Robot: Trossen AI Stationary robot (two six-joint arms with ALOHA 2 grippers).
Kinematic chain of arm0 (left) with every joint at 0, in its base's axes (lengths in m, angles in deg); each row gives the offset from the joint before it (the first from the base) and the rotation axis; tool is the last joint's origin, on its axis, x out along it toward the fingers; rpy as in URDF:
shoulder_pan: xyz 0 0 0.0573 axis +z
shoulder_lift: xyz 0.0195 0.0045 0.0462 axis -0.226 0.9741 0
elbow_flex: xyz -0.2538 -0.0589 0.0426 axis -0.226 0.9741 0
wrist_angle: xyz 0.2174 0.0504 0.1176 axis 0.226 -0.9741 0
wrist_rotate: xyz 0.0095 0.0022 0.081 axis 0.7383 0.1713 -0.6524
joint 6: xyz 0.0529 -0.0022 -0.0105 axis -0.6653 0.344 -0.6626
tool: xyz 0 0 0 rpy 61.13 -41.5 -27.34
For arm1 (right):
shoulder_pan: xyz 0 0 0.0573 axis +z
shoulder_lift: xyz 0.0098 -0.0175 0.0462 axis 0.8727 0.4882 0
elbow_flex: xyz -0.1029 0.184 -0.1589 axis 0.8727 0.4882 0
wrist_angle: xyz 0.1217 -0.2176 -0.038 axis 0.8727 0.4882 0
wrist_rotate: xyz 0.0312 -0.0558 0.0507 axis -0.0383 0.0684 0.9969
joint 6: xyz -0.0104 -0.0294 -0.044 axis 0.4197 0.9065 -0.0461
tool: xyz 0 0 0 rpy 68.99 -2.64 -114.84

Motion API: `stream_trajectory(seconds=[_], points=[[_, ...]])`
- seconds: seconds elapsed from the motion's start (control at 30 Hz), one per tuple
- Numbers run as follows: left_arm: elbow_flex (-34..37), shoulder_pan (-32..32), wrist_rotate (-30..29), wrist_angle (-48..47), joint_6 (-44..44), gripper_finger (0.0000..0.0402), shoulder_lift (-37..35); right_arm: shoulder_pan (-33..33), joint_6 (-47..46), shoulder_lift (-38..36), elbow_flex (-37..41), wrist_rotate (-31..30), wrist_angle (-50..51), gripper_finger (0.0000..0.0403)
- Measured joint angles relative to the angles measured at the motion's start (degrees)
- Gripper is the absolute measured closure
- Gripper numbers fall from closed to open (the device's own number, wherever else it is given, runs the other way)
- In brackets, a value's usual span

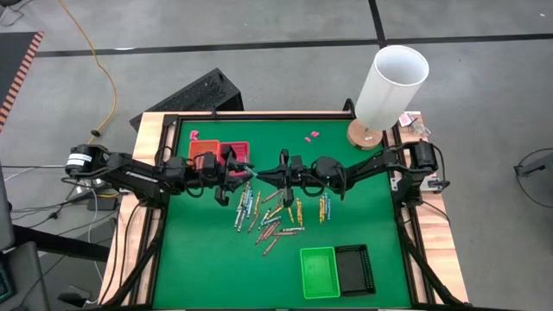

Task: Sort crayons
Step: Put the blue crayon into the red bin

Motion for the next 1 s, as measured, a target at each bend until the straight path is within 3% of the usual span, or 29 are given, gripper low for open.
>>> stream_trajectory(seconds=[0.37,0.67,1.0], points=[[-0.85,-0.04,-2.01,-5.28,1.13,0.039,0.04,-0.02,0.0,0.0,0.04,-0.22,0.15,0.0401],[-0.81,-0.04,-4.36,-5.5,1.11,0.039,0.07,-0.31,-0.01,-0.08,0.0,-2.69,2.43,0.0377],[-0.85,-0.04,-18.51,-12.69,2.06,0.0395,-0.02,-2.42,-0.04,0.02,0.07,-4.92,8.9,0.0303]])
